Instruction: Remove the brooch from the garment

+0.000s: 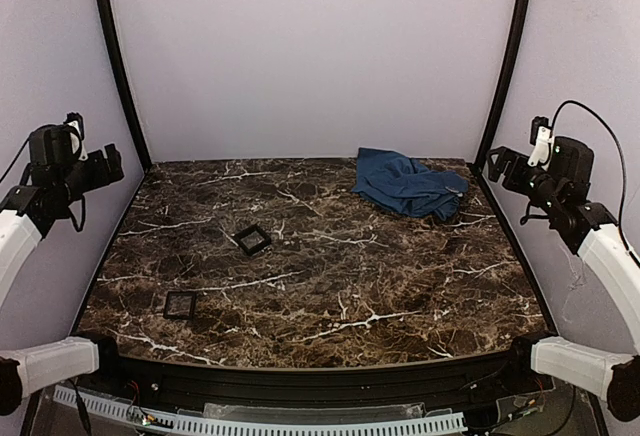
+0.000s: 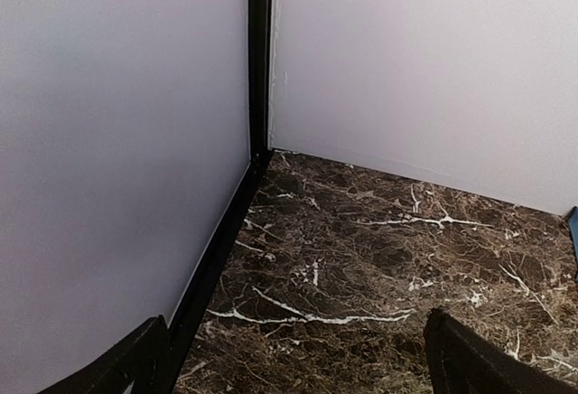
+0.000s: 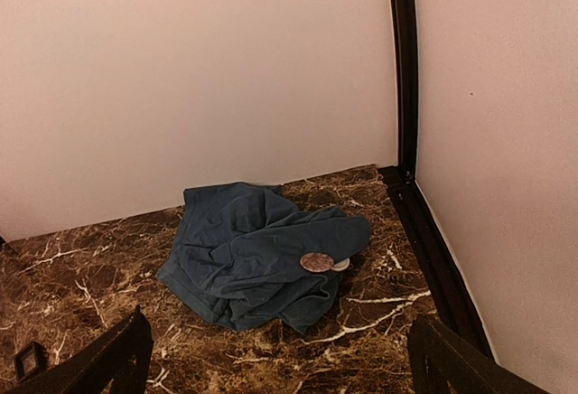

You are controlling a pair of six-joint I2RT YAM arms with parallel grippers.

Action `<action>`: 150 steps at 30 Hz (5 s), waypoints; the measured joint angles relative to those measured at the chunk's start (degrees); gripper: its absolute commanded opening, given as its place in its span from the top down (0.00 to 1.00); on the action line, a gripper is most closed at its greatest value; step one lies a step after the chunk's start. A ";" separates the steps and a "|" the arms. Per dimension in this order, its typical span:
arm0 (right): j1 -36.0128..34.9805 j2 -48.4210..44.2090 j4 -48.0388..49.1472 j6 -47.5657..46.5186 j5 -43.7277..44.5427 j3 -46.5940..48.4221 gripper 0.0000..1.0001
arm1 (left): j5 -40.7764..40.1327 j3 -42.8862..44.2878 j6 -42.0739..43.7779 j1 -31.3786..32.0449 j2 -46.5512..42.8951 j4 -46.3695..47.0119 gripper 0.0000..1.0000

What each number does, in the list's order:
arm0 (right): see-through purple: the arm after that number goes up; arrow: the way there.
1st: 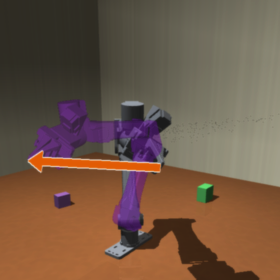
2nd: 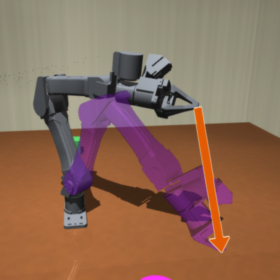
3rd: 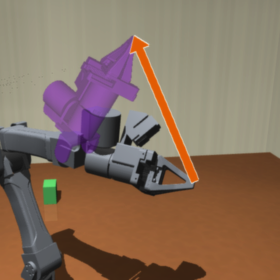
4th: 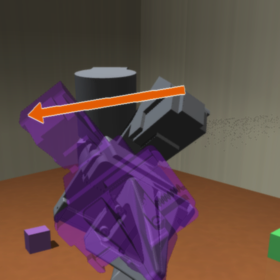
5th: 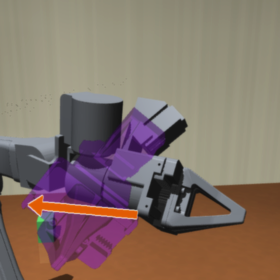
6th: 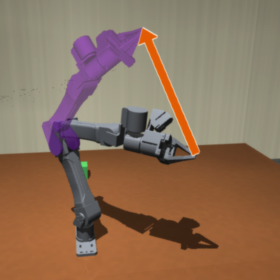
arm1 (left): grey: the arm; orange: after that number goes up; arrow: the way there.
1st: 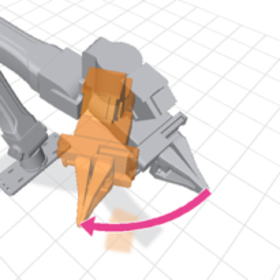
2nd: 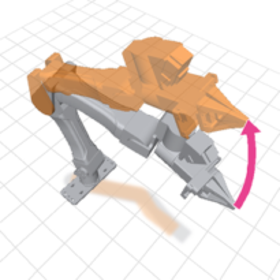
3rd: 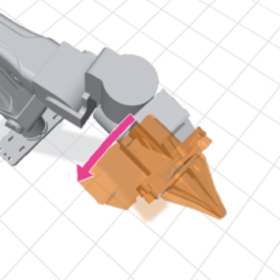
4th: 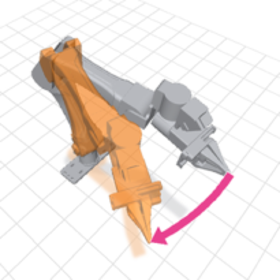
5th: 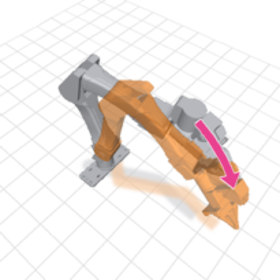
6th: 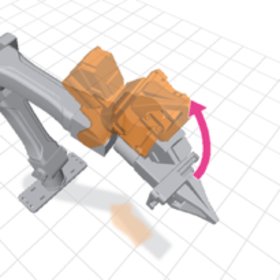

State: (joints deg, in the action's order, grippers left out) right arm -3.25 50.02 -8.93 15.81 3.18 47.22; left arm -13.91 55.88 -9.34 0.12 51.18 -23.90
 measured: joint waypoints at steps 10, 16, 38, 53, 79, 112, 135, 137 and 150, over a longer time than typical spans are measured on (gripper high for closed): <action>-1.64 2.40 -1.33 -1.88 -4.33 2.43 0.04 | 2.12 1.22 1.81 0.00 1.31 0.85 0.00; -5.33 12.90 -0.50 0.52 -4.85 5.18 0.08 | 7.61 -2.27 2.54 0.00 1.88 4.17 0.00; -3.02 50.77 -0.24 8.28 -1.99 20.50 0.29 | 13.05 -4.31 2.43 0.00 1.57 5.03 0.00; 2.51 57.05 1.70 9.73 -7.30 19.63 0.44 | 13.88 -4.31 2.19 0.00 1.68 5.03 0.00; 2.51 56.54 7.63 1.77 -14.01 18.99 0.83 | 16.48 -4.31 1.97 0.00 2.71 5.03 0.00; 2.51 63.95 4.70 3.56 -10.84 21.38 0.67 | 17.57 -4.31 1.84 0.00 2.97 5.03 0.00; -10.67 20.87 4.31 5.31 -14.40 1.70 1.00 | 24.87 -6.03 2.58 8.68 1.75 7.61 0.00; -12.79 16.46 3.23 4.81 -14.97 1.86 1.00 | 26.93 -7.17 1.29 10.56 0.79 9.73 0.00; -21.70 16.44 -3.13 4.00 -27.21 20.11 1.00 | 27.96 -5.79 -2.71 34.03 12.85 23.61 0.00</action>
State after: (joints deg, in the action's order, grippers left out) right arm -24.95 66.46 -12.05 19.81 -24.03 67.33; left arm 14.04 50.09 -12.05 34.15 64.03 -0.30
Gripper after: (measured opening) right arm 0.015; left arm 0.996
